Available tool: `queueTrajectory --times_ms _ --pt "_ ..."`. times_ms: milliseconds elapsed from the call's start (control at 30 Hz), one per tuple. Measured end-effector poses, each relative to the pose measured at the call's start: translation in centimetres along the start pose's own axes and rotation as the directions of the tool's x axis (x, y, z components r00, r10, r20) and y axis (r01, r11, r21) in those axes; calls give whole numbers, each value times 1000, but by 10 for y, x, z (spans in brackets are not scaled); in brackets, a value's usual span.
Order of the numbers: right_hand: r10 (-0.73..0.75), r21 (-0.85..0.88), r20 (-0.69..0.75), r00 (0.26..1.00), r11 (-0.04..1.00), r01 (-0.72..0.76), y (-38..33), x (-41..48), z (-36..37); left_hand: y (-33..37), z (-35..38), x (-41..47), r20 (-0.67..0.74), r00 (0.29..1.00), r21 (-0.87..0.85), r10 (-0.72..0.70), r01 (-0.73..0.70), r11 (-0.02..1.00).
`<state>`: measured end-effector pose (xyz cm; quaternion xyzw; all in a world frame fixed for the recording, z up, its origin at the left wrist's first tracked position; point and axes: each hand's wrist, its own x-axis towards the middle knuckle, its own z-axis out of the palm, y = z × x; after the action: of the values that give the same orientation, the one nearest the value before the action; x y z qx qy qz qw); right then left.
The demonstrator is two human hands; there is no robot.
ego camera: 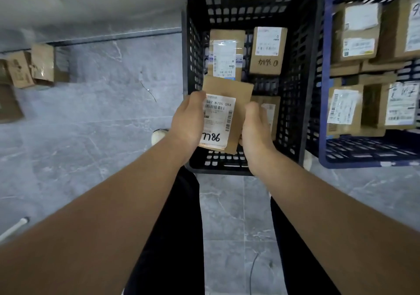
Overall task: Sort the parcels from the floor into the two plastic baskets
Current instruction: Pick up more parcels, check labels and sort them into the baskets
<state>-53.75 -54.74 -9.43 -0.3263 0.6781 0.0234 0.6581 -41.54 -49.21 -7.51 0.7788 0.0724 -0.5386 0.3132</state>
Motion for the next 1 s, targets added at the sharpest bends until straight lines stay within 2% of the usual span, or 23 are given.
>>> queueTrajectory --times_ms 267,533,667,833,1000 --pt "63 -70 64 996 996 -58 31 59 -9 -31 31 57 27 996 22 -81 80 997" --pt "2 -230 107 994 973 23 50 107 -2 -50 45 107 -29 990 35 -139 139 990" --pt "16 -276 124 992 961 19 54 130 -3 -57 52 128 -24 980 -17 -196 196 981" --pt "64 -310 113 992 950 -25 61 152 1 -69 67 151 -36 985 36 -169 171 985" --pt "26 -352 128 991 936 21 67 171 10 -77 71 176 -30 982 33 -184 185 982"
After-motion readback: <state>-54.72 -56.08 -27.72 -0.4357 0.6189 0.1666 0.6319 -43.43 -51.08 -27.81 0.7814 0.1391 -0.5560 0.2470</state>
